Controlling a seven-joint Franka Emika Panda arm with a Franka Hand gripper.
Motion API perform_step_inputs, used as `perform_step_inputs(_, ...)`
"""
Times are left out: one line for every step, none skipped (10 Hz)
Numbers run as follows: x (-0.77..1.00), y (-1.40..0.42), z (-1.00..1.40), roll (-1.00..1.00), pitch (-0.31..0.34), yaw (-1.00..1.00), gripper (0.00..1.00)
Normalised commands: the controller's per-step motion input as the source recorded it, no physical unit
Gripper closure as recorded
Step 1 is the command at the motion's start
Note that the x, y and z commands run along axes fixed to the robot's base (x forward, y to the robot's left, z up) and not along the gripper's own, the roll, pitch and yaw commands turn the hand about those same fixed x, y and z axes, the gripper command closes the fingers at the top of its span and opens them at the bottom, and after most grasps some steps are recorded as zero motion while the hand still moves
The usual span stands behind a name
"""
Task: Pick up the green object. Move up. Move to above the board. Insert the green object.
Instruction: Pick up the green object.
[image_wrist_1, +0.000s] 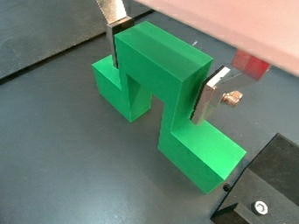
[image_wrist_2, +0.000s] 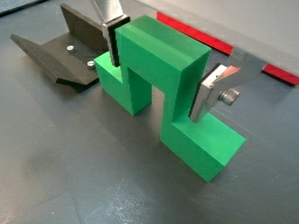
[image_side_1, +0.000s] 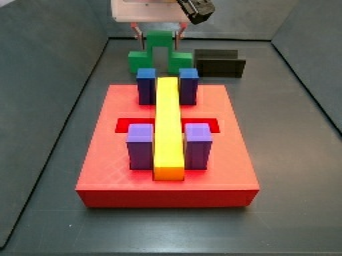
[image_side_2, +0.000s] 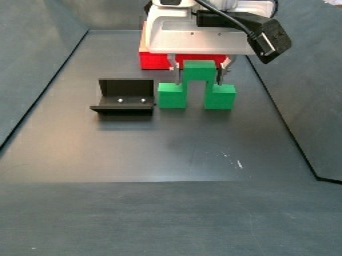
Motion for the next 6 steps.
perform_step_inputs(0.00,-0.01,0.00,0.00,0.000,0.00,1.00)
perform_step_inputs(0.00,-0.01,0.00,0.00,0.000,0.00,1.00)
perform_step_inputs(0.00,0.00,0.00,0.00,0.000,0.00,1.00)
perform_step_inputs(0.00,0.00,0.00,0.00,0.000,0.00,1.00)
perform_step_inputs(0.00,0.00,0.00,0.00,0.000,0.00,1.00)
perform_step_inputs(0.00,0.00,0.00,0.00,0.000,0.00,1.00)
